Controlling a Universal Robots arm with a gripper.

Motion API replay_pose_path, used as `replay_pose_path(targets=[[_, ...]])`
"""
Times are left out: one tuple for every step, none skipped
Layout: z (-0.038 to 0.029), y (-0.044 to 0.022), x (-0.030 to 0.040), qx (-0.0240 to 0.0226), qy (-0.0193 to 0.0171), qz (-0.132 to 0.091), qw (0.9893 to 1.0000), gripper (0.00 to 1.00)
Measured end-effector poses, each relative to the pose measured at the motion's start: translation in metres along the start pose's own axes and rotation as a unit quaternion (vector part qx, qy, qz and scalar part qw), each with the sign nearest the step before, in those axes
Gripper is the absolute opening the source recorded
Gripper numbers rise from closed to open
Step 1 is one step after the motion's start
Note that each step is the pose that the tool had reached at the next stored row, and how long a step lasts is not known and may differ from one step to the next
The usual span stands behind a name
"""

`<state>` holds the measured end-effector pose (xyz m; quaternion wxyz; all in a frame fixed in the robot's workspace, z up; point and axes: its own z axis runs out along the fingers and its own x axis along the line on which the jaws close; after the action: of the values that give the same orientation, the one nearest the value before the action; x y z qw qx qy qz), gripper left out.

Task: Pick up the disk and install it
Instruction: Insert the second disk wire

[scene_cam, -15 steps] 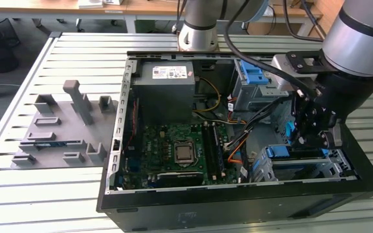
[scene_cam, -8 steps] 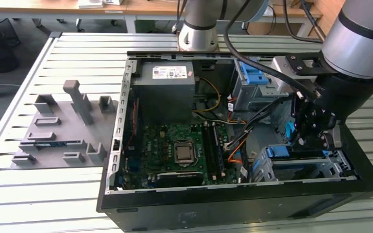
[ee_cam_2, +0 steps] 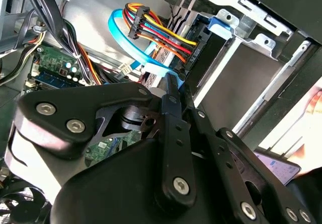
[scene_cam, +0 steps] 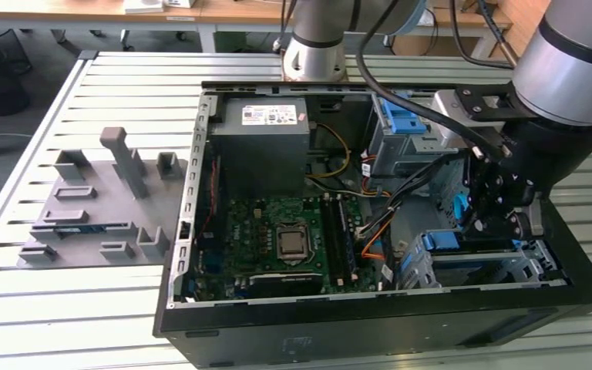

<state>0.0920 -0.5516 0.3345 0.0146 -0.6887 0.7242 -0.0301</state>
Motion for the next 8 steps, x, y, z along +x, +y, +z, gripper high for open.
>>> replay_pose_path(targets=[[0.0,-0.0001,0.0001,0.0,-0.0001,0.0,1.0,0.16],[0.0001,-0.0001,0.0001,0.0,-0.0002,0.0,1.0,0.16],[0.0003,-0.0001,0.0003,0.0,-0.0003,0.0,1.0,0.16],[0.0005,-0.0001,0.0005,0.0,-0.0003,0.0,1.0,0.16],[0.0006,-0.0002,0.0006,0.0,-0.0003,0.0,1.0,0.16],[0.0007,-0.0002,0.0006,0.0,-0.0003,0.0,1.0,0.16],[0.0008,-0.0002,0.0007,0.0,-0.0005,0.0,1.0,0.16],[0.0009,-0.0004,0.0008,-0.0001,-0.0009,0.0,1.0,0.16]])
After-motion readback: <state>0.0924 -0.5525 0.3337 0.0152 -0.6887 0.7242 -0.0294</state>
